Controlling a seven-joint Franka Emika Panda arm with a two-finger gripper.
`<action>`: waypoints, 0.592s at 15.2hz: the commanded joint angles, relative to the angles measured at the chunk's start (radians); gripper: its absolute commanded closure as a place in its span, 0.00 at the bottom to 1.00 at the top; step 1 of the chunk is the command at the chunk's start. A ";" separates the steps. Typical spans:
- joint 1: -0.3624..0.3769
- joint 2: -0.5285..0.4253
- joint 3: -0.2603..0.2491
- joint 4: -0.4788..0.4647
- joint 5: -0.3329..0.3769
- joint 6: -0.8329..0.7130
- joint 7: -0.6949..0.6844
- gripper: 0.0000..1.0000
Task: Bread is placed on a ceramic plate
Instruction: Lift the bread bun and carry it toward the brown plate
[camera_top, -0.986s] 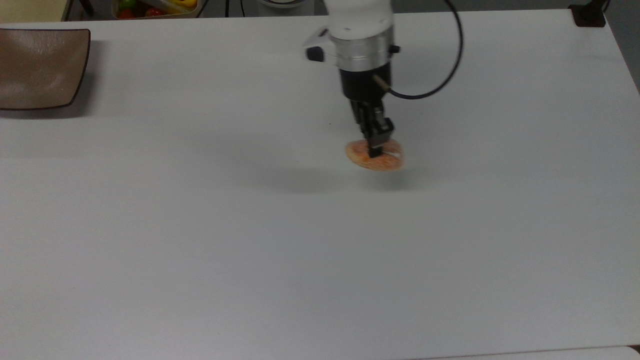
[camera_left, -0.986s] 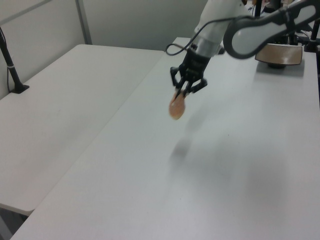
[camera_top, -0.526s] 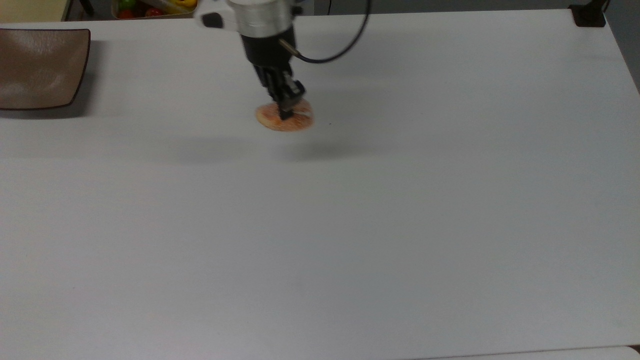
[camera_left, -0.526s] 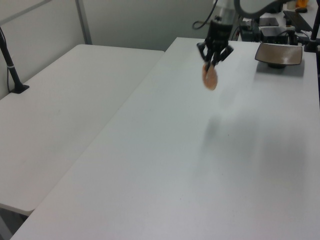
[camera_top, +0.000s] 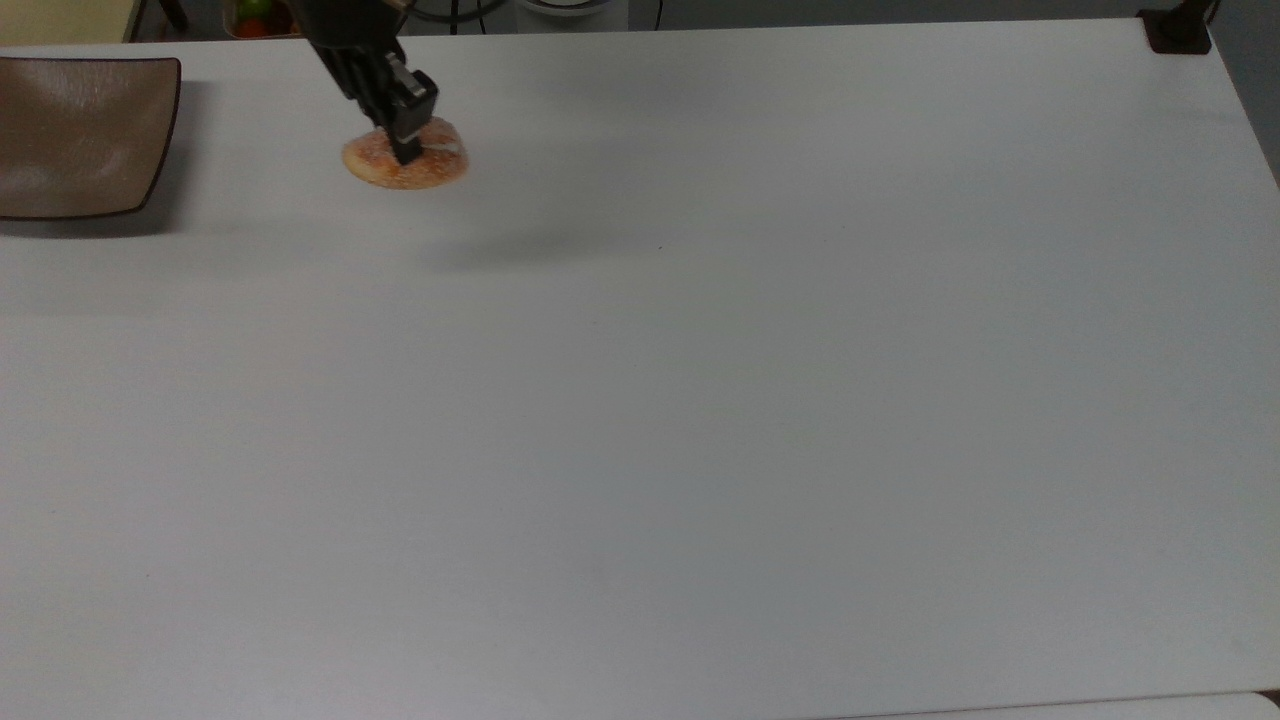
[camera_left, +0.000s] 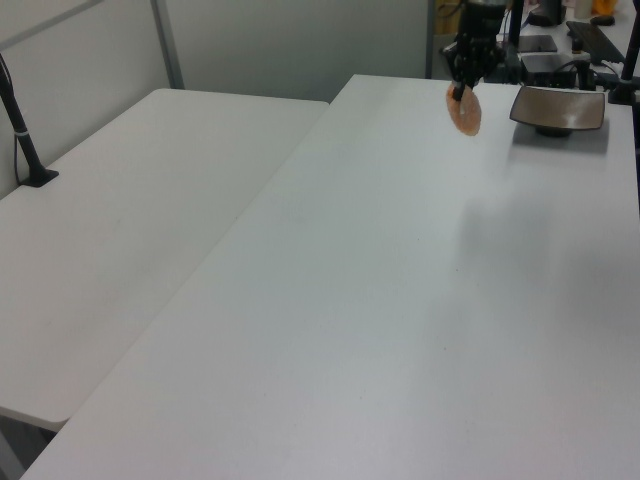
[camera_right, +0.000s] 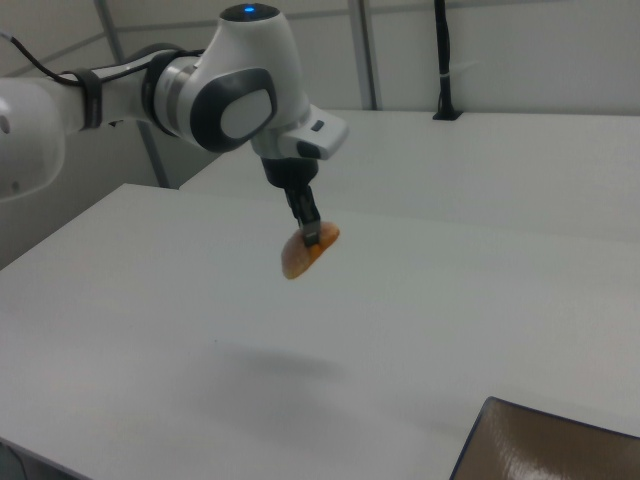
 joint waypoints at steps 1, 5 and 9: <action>0.001 -0.014 -0.084 -0.021 0.007 -0.010 -0.153 0.93; -0.043 0.015 -0.219 -0.021 0.010 0.007 -0.371 0.93; -0.092 0.035 -0.271 -0.024 0.010 0.009 -0.498 0.93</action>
